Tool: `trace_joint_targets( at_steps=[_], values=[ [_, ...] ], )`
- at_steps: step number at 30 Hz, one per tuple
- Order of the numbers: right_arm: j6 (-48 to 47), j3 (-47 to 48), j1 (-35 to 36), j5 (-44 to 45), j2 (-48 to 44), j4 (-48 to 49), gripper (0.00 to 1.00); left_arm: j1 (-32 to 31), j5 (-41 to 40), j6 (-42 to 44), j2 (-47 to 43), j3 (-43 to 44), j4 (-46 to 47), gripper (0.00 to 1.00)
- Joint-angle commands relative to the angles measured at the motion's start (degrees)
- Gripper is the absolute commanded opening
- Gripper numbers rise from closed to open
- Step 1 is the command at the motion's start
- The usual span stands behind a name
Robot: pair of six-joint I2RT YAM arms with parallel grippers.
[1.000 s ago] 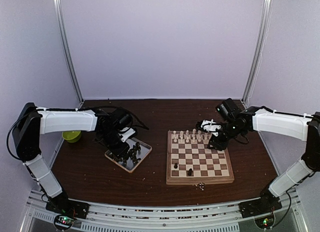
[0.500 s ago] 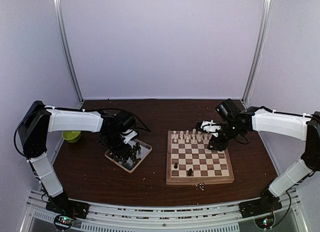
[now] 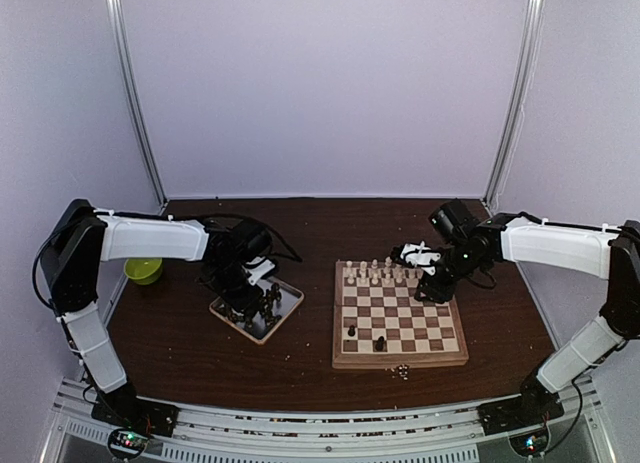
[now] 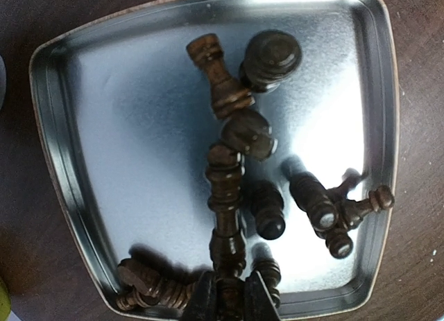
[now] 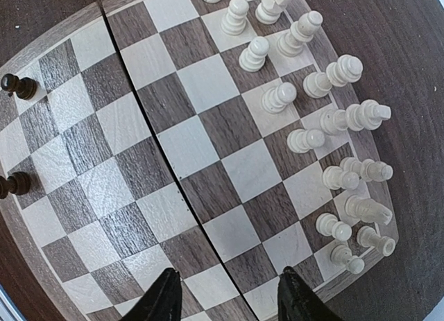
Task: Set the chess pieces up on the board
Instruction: Pick up the bishop from the storage box, then place the bishop on the chessboard.
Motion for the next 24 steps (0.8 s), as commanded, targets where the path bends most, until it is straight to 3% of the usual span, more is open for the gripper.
trace_joint_targets(
  at_steps=[1,8,18,24],
  values=[
    [-0.31,1.72,0.12,-0.76,0.62,-0.87,0.48,2.28,5.49,1.97,-4.07,0.70,-0.29,0.00],
    [-0.33,1.74,0.16,-0.85,0.49,-1.01,0.49,3.73,16.22,5.43,-7.84,-0.81,2.42,0.00],
    [-0.41,1.76,0.17,-1.11,0.31,-1.20,0.49,3.75,20.60,5.44,-8.25,-2.54,5.56,0.00],
    [-0.41,1.81,0.22,-1.28,0.31,-1.28,0.49,3.57,28.59,5.01,-10.56,-3.12,9.96,0.00]
  ],
)
